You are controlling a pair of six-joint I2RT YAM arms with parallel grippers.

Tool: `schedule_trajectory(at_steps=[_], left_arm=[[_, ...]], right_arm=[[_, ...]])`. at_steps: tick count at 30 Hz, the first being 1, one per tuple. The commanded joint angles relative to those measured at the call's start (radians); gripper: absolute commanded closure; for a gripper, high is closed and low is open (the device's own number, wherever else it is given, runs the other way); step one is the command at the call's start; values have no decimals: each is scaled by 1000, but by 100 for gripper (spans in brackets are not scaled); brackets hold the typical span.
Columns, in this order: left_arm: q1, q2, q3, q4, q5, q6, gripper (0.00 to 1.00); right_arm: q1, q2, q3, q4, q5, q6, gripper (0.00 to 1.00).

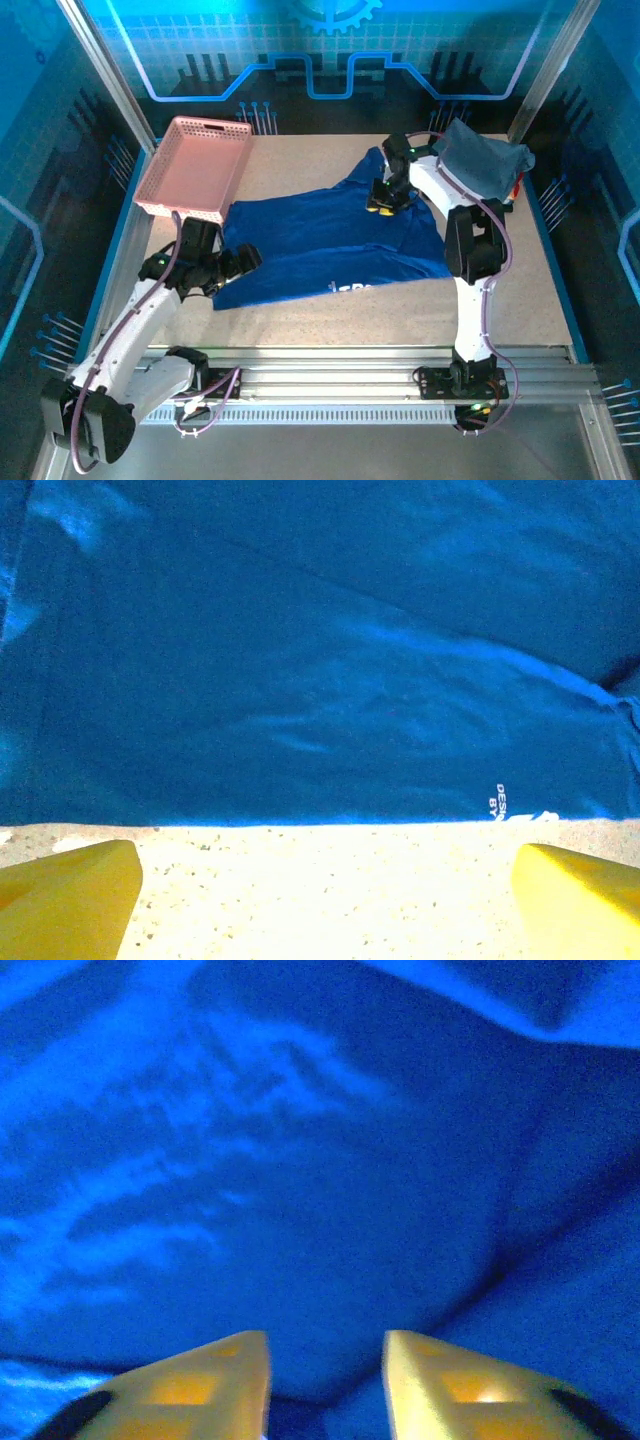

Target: Fold and stack the t-shirts

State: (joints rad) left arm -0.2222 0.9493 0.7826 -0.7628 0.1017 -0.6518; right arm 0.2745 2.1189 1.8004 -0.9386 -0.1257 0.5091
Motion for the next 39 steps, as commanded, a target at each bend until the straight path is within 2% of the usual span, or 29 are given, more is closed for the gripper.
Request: schedule_trajectory(at_steps=[1,5,9,20,25,30,31,39], left_arm=[[-38,-56,-28,14,22,16,1],[-106,-58,-44,55,27,21,1],[-185,-33,-28,78,-15,19,1],[-203,-4,-28,105,-33,-6,1],[-204,-23,-36,84,-52,-6,1],[-204,-45,-52,70,-65,-9,1],[-203,-47,-55,69,-67,-11,1],[-206,-49,-73,78,-71,-18,1]], right_arm=[[33,-123,-135,-97,103,-128,54],[44,-190,-312,-72,217,-239,50],[61,-215,-389,-19,272,-274,49],[64,-66,-265,24,241,-279,54],[64,-18,-227,6,227,-264,64],[63,-20,-206,11,206,-260,95],[64,-22,-195,11,196,-261,99],[82,12,-3,-16,163,-281,100]])
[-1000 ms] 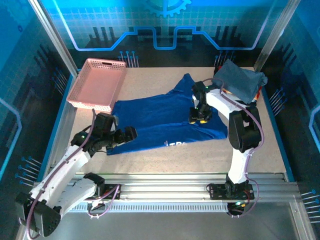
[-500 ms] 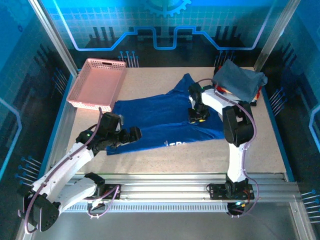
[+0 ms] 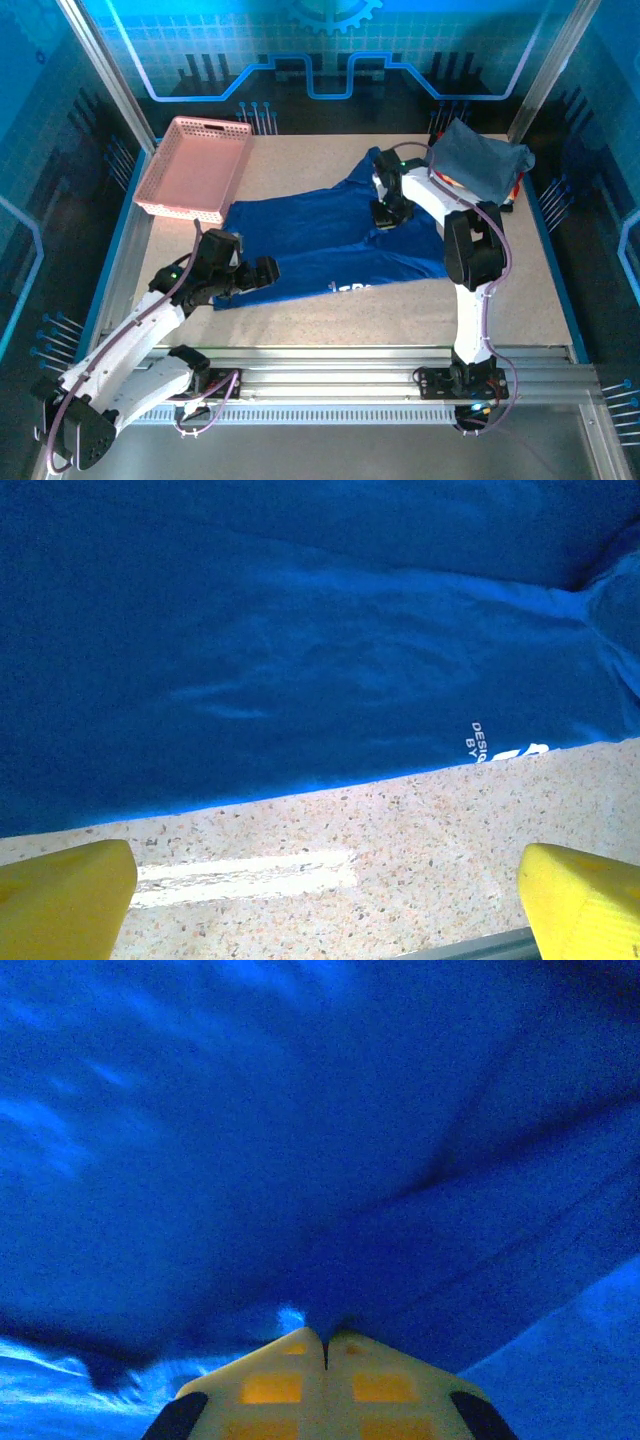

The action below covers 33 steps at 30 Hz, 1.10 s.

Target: Fold and stack the t-shirts

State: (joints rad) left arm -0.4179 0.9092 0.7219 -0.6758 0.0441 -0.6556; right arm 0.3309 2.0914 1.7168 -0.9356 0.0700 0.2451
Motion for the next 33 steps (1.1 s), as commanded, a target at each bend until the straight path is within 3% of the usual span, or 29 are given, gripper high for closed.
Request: schedule_trajectory(at_steps=[1,7,8,10,11,17,20,23,25,28,33], left_arm=[[-10,-7,-19,-5,-11,-17,1],[-19,6,-70,18,12,-46,1],[-22,8,-77,19,14,-48,1],[-27,11,-82,13,14,-53,1],[-28,13,-82,6,11,-53,1],[-30,26,-50,-19,-35,-80,1],[-30,71,-43,-30,-91,-123,1],[-25,132,-45,-56,-181,-191,2],[-14,168,-71,12,-184,-210,3],[29,258,-79,39,-213,-217,6],[78,319,-87,9,-266,-216,7]], right_arm=[[32,57,112,-20,-36,-29,100],[99,228,348,-54,3,-159,100],[108,267,388,-70,17,-162,95],[113,287,433,-92,8,-160,65],[115,271,426,-89,10,-148,56],[43,-98,113,-11,0,23,36],[8,-249,-67,-95,42,91,35],[-72,-340,-325,-7,-3,163,36],[-138,-323,-419,87,-72,212,41],[-173,-223,-439,137,-56,260,49],[-190,-200,-505,53,123,267,53]])
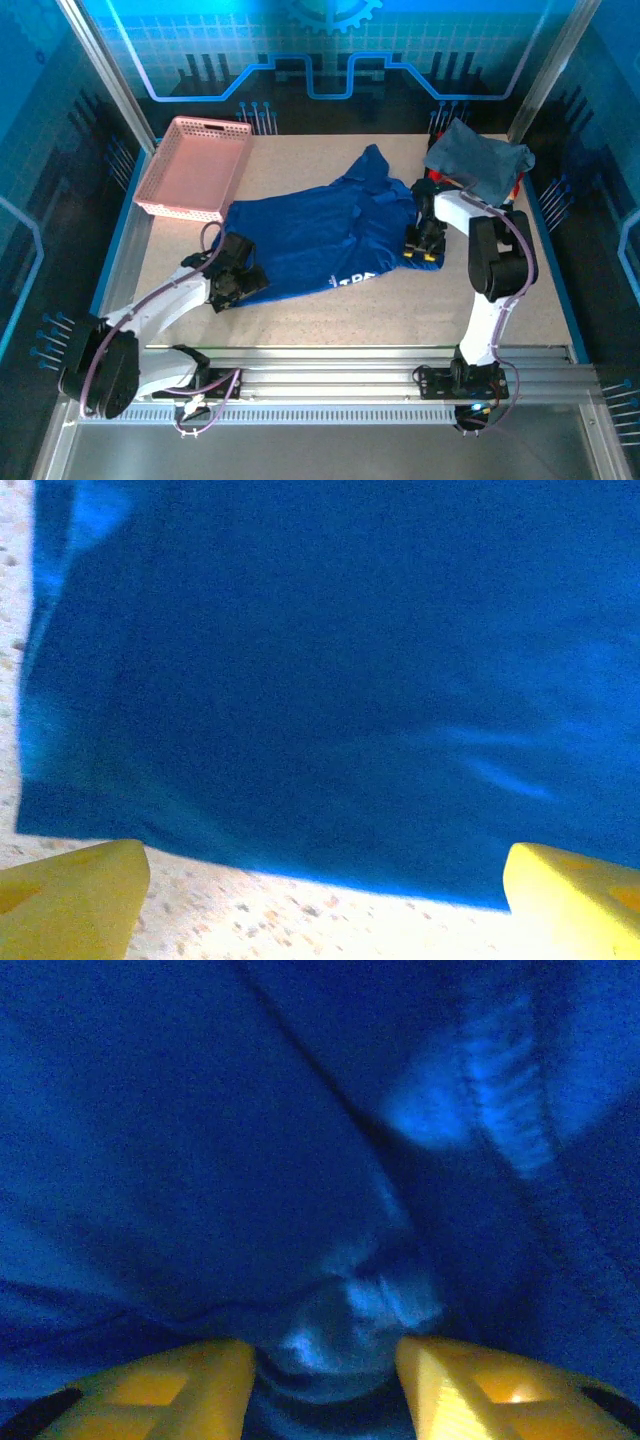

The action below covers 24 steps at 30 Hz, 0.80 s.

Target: Fold and stack the t-shirts

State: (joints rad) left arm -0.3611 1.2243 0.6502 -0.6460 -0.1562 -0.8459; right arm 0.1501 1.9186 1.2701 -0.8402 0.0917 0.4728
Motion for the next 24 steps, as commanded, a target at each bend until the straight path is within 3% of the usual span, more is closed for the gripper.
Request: schedule_trajectory(at_steps=[1,7,11,16,21,24], left_arm=[[23,-1,-20,-30,-77,-22,7],[24,-77,-102,-67,-65,-7,7],[22,-165,-169,-112,-23,-29,7],[18,-285,-175,-190,16,-52,6],[-47,-286,-168,-248,17,-128,8],[-93,-300,-146,-304,9,-200,11]], right_arm=[[-16,-49,-88,-53,147,22,52],[-54,-141,-235,-144,252,-44,54],[-64,-234,-328,-156,158,0,62],[-4,-309,-333,-269,200,56,59],[-4,-319,-299,-348,220,66,58],[-9,-357,-282,-363,220,61,49]])
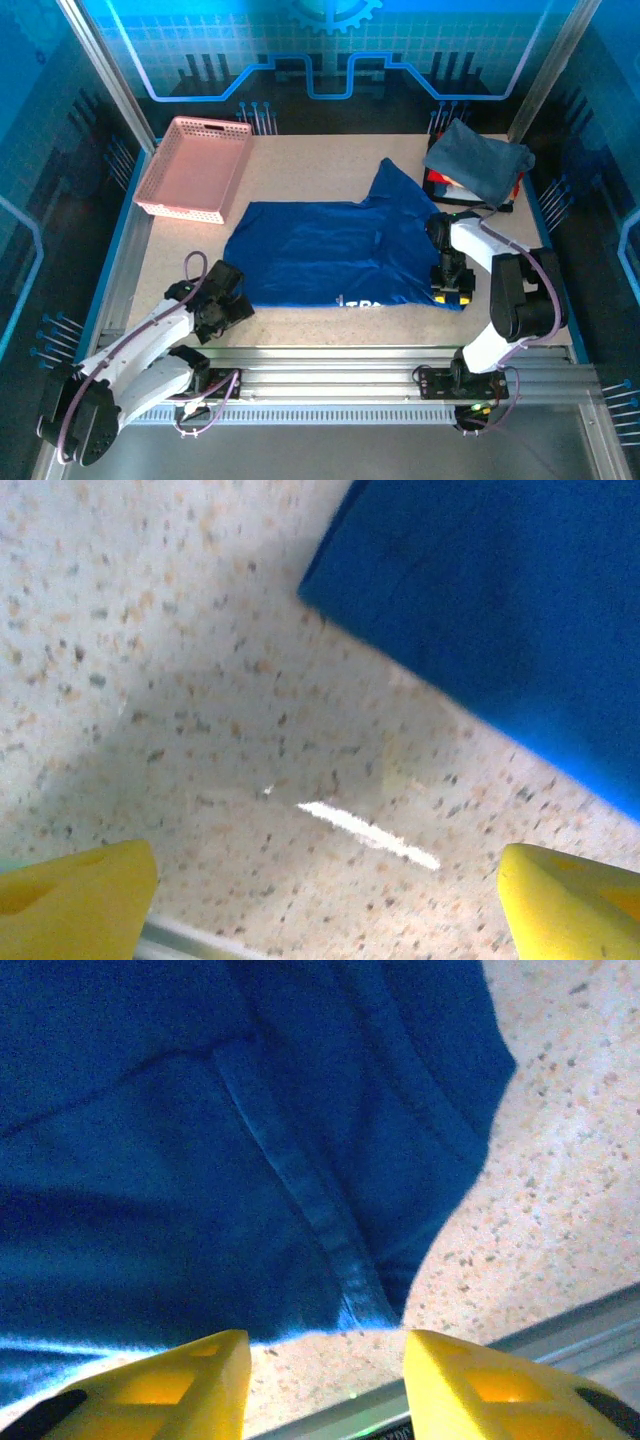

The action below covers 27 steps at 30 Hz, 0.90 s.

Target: Fold and stack the t-shirts

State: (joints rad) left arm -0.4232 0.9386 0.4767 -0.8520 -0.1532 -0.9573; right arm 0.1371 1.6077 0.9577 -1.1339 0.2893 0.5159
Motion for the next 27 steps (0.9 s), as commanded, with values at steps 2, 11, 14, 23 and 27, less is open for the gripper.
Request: schedule_trajectory(at_steps=[2,11,14,23,27], left_arm=[[-57,-58,84,-113,3,-107,11],[12,341,386,259,147,83,23],[46,470,375,325,112,69,49],[61,402,110,298,97,-44,70],[58,306,-7,266,108,-96,71]], right_arm=[[-12,-95,75,-22,-7,-17,46],[12,109,349,288,-418,-9,33],[12,200,309,369,-425,80,50],[-6,146,108,344,-282,194,64],[-7,112,47,322,-253,197,64]])
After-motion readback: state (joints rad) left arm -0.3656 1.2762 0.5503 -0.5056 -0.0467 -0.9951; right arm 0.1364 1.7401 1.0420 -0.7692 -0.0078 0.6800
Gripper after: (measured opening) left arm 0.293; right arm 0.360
